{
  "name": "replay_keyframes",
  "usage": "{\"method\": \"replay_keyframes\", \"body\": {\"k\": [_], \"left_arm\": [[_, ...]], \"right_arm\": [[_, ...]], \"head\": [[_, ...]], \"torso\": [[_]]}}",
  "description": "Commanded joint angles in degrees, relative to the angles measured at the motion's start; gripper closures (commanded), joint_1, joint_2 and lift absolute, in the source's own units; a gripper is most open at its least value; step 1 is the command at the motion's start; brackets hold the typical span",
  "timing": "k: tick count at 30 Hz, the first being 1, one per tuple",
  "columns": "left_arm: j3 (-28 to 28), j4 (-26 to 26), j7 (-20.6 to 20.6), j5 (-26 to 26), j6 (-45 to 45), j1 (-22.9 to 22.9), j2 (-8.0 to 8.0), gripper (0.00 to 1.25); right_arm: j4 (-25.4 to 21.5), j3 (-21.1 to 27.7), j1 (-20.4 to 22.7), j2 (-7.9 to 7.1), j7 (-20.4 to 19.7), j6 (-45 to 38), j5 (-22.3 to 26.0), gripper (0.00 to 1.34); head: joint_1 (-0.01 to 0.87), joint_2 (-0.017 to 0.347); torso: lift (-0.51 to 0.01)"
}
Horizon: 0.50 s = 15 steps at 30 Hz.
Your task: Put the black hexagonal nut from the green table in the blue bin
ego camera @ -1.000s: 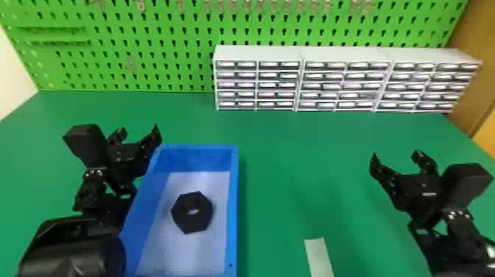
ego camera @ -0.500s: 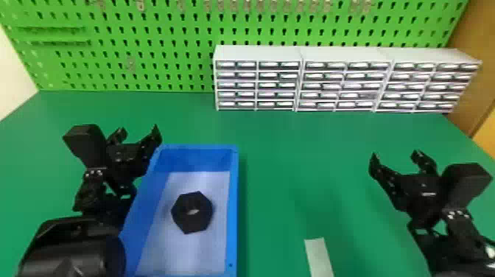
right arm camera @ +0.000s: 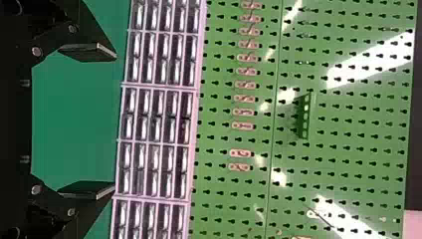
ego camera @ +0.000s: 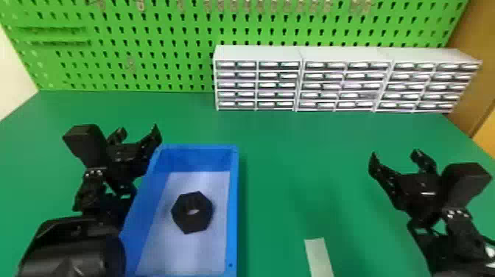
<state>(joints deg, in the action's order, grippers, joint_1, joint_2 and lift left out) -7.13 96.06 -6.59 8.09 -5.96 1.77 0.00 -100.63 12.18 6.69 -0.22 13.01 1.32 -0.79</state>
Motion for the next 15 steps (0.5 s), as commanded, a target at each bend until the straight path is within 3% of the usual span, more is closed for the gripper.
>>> {"method": "replay_keyframes", "body": {"k": [1,15], "left_arm": [[0.0,0.0,0.0,0.0,0.1,0.0,-0.15,0.44],[0.2,0.0,0.0,-0.3,0.1,0.1,-0.15,0.44]], "right_arm": [[0.0,0.0,0.1,-0.05,0.0,0.0,0.0,0.36],[0.1,-0.1,-0.3,-0.49,0.0,0.0,0.0,0.36]], "head": [[0.686,0.051],[0.686,0.051]], "torso": [[-0.097],[-0.097]]}}
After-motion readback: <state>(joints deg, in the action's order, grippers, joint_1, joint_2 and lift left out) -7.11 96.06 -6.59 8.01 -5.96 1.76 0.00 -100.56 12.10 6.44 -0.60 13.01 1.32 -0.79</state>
